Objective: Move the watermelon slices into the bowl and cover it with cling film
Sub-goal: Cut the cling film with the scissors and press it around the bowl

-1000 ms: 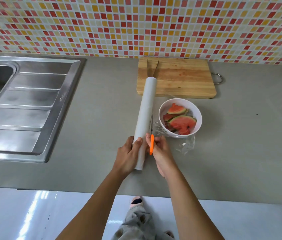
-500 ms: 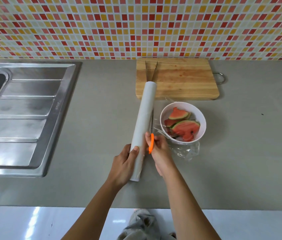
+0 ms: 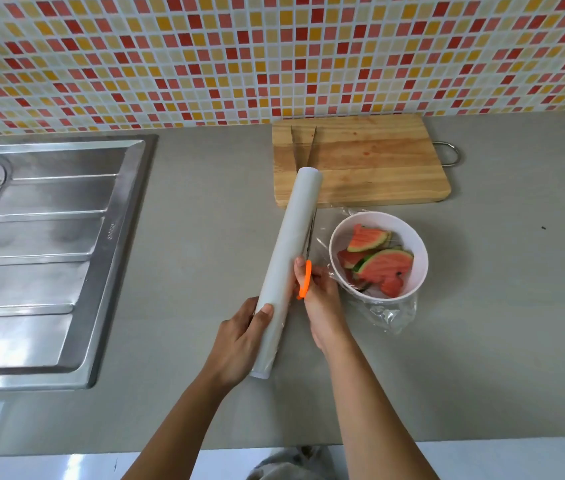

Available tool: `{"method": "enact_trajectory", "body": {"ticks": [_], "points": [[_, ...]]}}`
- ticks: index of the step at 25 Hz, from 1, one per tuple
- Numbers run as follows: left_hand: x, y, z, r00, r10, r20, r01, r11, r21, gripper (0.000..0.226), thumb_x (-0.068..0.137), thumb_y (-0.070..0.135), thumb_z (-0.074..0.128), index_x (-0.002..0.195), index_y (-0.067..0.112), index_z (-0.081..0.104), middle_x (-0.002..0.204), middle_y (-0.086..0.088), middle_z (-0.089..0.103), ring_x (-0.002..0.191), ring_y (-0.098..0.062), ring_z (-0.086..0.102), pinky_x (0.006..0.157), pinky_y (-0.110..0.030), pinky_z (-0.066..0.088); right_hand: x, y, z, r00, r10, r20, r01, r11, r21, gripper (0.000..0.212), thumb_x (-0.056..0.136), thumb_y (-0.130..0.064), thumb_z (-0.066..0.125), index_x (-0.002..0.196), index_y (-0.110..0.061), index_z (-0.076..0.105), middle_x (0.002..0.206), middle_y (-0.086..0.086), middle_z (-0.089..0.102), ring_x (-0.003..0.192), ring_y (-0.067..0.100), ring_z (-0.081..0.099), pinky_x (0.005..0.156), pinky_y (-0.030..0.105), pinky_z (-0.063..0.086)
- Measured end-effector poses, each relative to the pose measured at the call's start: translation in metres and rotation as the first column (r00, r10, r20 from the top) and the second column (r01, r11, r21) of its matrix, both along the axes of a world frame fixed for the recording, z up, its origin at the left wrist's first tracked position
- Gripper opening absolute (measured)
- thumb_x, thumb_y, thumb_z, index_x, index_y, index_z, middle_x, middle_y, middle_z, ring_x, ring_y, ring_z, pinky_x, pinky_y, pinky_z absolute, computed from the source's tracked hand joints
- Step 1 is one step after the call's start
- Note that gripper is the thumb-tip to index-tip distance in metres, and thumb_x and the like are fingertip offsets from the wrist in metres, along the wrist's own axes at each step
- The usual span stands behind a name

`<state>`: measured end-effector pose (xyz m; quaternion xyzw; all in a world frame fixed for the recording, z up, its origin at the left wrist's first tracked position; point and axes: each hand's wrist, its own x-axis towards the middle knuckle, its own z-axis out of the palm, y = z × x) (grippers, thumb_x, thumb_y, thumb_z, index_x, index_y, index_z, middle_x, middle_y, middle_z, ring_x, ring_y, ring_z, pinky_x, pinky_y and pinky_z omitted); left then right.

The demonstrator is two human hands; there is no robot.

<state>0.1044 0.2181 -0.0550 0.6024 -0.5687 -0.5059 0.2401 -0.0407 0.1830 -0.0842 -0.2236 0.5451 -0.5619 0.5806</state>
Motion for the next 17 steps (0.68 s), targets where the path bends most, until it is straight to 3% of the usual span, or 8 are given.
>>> {"method": "enact_trajectory", "body": {"ticks": [5,8,13,17], "points": [[0.020,-0.004,0.002,0.998,-0.038,0.049,0.038,0.999,0.003,0.032,0.083,0.057,0.036,0.090,0.035,0.059,0.077,0.019,0.064,0.072,-0.001,0.056,0.057,-0.009,0.040,0.009,-0.014,-0.001,0.998,-0.055,0.018,0.055,0.998,0.000,0.036,0.069,-0.051,0.068,0.078,-0.020,0.052,0.063,-0.017,0.063,0.066,-0.001,0.060,0.061,0.014,0.047],[0.029,-0.006,0.003,0.996,-0.058,0.061,0.058,0.998,0.012,0.033,0.081,0.058,0.037,0.095,0.038,0.060,0.081,0.016,0.065,0.076,0.002,0.057,0.058,-0.006,0.041,0.011,-0.023,0.002,0.998,-0.069,-0.009,0.069,0.998,0.011,0.049,0.063,-0.062,0.066,0.079,-0.019,0.050,0.066,-0.011,0.058,0.059,0.000,0.056,0.059,0.015,0.045],[0.043,-0.014,0.007,0.994,-0.088,0.070,0.087,0.996,0.024,0.027,0.083,0.057,0.037,0.095,0.046,0.058,0.088,0.022,0.064,0.079,-0.002,0.058,0.064,-0.015,0.044,0.014,-0.032,-0.003,0.997,-0.071,0.004,0.071,0.997,0.000,0.042,0.068,-0.055,0.067,0.078,-0.019,0.048,0.068,-0.010,0.055,0.055,0.000,0.053,0.060,0.015,0.042],[0.052,-0.019,0.010,0.990,-0.109,0.088,0.108,0.994,0.021,0.023,0.085,0.054,0.037,0.095,0.050,0.057,0.092,0.026,0.064,0.084,-0.001,0.059,0.066,-0.018,0.045,0.016,-0.043,-0.002,0.997,-0.066,-0.033,0.065,0.998,-0.014,0.044,0.069,-0.056,0.065,0.074,-0.016,0.047,0.067,-0.005,0.049,0.050,-0.001,0.050,0.051,0.009,0.039]]}}
